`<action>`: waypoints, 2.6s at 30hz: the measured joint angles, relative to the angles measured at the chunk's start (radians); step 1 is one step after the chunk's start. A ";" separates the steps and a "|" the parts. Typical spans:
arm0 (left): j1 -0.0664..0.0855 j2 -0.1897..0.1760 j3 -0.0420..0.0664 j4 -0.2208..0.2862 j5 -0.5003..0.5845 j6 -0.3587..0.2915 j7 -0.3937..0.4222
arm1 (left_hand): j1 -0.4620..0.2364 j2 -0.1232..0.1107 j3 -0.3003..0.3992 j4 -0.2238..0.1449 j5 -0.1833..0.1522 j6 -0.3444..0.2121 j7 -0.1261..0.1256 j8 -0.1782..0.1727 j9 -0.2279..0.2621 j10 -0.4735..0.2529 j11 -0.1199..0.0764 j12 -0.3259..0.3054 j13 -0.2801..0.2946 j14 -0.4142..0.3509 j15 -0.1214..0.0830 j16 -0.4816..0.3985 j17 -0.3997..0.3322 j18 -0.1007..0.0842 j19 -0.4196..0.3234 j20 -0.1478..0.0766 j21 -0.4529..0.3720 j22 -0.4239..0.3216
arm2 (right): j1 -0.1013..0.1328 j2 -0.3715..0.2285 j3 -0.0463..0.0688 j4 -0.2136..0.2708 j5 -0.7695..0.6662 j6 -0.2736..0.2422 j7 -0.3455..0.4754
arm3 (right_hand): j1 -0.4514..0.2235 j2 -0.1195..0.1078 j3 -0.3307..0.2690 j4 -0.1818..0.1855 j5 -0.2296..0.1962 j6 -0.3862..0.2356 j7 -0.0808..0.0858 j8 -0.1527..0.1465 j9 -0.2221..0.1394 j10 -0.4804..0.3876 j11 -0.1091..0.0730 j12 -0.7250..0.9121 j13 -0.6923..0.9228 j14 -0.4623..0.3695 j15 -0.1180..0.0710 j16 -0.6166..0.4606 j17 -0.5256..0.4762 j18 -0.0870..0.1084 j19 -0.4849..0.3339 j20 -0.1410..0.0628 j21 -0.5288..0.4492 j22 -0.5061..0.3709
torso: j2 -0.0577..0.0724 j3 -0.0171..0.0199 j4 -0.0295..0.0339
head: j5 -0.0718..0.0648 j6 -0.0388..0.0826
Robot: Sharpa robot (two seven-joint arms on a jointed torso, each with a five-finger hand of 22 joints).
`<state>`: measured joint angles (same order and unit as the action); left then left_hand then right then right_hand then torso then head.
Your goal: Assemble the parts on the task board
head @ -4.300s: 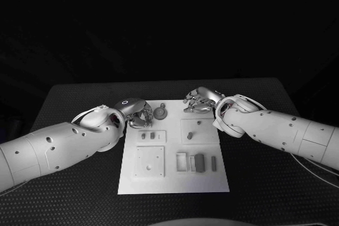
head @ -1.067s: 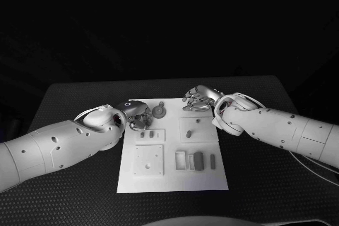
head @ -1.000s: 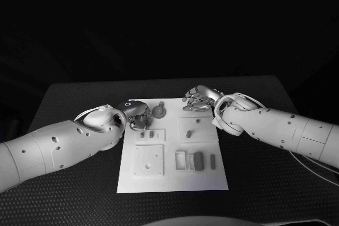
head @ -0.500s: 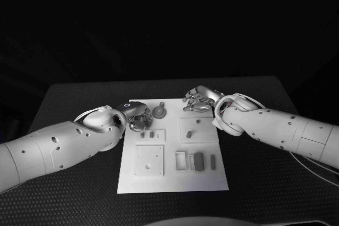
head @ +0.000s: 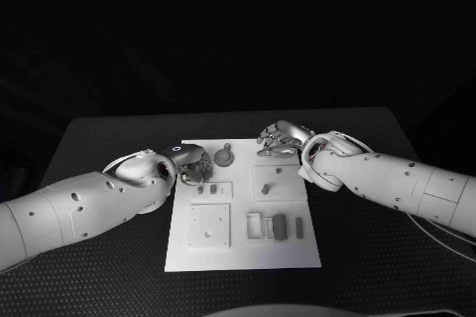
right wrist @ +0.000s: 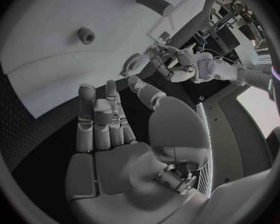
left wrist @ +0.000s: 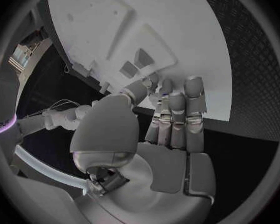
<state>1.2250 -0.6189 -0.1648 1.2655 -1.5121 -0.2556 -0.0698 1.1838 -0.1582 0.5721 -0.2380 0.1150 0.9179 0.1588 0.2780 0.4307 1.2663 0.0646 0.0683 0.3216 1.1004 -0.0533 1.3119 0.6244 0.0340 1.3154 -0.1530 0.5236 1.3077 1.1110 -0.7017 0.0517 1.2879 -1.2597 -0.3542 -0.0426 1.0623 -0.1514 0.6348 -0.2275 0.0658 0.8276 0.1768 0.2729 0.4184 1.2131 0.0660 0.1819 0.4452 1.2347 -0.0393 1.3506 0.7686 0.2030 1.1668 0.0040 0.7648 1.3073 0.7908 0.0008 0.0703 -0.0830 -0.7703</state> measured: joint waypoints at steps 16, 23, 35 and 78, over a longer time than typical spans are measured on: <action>0.000 -0.011 0.000 0.002 0.004 -0.021 -0.008 | 0.004 -0.004 -0.003 0.003 0.000 -0.040 0.001 -0.012 -0.006 -0.001 0.001 0.000 0.005 0.000 0.000 0.000 0.000 0.000 0.003 0.003 -0.004 0.000 | 0.000 -0.004 0.000 0.000 0.000 0.000 0.000 | 0.000 0.000 0.000 0.000 0.000 -0.003 0.000 0.000 -0.001 0.000 0.000 0.000 0.000 -0.002 -0.002 0.000 0.000 0.000 0.003 -0.003 0.000 0.000 | 0.000 -0.0003 0.0000 | 0.001 0.001; 0.000 -0.056 0.012 0.022 0.035 -0.024 -0.008 | 0.006 -0.024 -0.003 0.003 -0.006 -0.057 -0.004 -0.018 -0.008 -0.021 0.007 0.000 0.003 -0.006 0.006 -0.007 -0.001 0.001 0.000 0.007 -0.012 0.000 | 0.000 -0.024 0.000 -0.004 0.010 -0.001 0.005 | 0.000 0.000 0.000 -0.006 0.000 -0.005 -0.002 0.000 -0.001 0.000 0.000 0.000 0.000 -0.002 -0.002 0.000 -0.001 0.000 0.003 -0.003 0.000 0.000 | 0.000 -0.0004 -0.0001 | 0.003 0.007; 0.049 -0.137 0.051 0.014 0.194 -0.045 -0.005 | 0.002 -0.028 0.014 0.025 -0.006 -0.008 0.004 0.027 0.010 -0.045 0.022 0.000 0.017 -0.086 0.029 -0.080 -0.033 0.005 -0.083 0.035 -0.091 -0.011 | 0.000 -0.068 0.000 0.046 0.040 -0.050 0.057 | 0.015 -0.004 0.007 -0.021 0.000 0.001 0.000 0.004 -0.001 0.004 0.004 0.007 0.002 -0.002 -0.002 0.000 -0.001 0.000 0.006 -0.005 0.000 0.000 | 0.000 0.0017 0.0002 | 0.001 0.017; 0.062 -0.207 0.058 -0.006 0.758 -0.010 0.143 | -0.012 -0.013 0.025 0.003 -0.006 -0.046 0.018 0.044 0.014 -0.144 0.073 0.000 -0.010 -0.175 0.103 -0.469 -0.156 0.012 -0.214 0.103 -0.411 -0.272 | 0.002 -0.156 -0.063 0.169 -0.430 0.138 -0.070 | 0.073 0.023 0.036 -0.052 0.000 0.047 -0.008 0.041 0.007 -0.073 0.027 -0.104 -0.128 -0.016 0.045 -0.051 -0.030 0.000 -0.032 0.011 -0.031 0.000 | -0.001 -0.0032 0.0019 | 0.007 0.009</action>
<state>1.2869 -0.8263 -0.1069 1.2594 -0.7542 -0.2657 0.0727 1.1716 -0.1715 0.5970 -0.2354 0.1092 0.8716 0.1766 0.3223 0.4448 1.1219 0.1376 0.0685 0.3118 0.9257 0.0500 0.8434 0.4689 0.0463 1.1011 -0.0498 0.1130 1.0357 1.1135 -0.8580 -0.0109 1.4570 -1.6899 -0.2164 -0.1127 1.1353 -0.1286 0.6710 -0.2800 0.0658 0.8749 0.1689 0.3137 0.4250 1.1400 0.0931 0.0779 0.3167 1.2184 0.0053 1.3000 0.7390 0.2033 1.1346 0.0146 0.7337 1.3073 0.7897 -0.0024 0.0722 -0.0760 -0.7614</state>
